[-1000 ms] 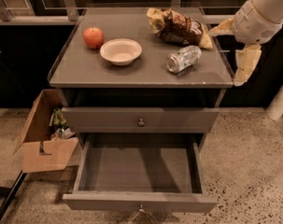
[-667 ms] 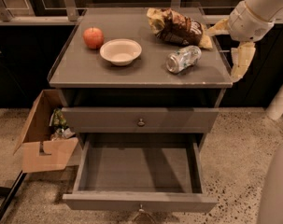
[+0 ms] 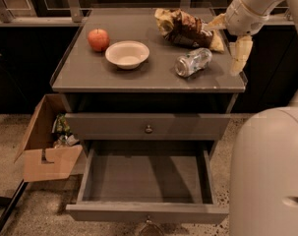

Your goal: Place 7up can into middle drawer

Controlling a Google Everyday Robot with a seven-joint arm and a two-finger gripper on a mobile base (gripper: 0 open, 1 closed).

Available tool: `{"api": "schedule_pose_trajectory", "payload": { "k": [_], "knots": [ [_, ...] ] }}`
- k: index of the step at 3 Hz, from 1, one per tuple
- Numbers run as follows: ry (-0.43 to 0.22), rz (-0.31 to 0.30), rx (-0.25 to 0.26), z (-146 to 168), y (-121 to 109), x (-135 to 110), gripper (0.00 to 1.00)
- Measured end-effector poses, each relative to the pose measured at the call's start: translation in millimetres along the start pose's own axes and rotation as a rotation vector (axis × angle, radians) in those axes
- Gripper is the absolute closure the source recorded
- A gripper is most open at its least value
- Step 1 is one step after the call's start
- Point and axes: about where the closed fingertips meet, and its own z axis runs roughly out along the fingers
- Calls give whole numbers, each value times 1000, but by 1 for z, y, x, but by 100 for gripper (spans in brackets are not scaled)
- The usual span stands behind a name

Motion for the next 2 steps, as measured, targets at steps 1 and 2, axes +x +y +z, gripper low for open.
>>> {"api": "schedule_pose_trajectory", "payload": {
  "k": [1, 2],
  "knots": [
    [-22, -88, 8, 23, -37, -26, 0],
    [-45, -131, 55, 46, -68, -43, 0]
  ]
}}
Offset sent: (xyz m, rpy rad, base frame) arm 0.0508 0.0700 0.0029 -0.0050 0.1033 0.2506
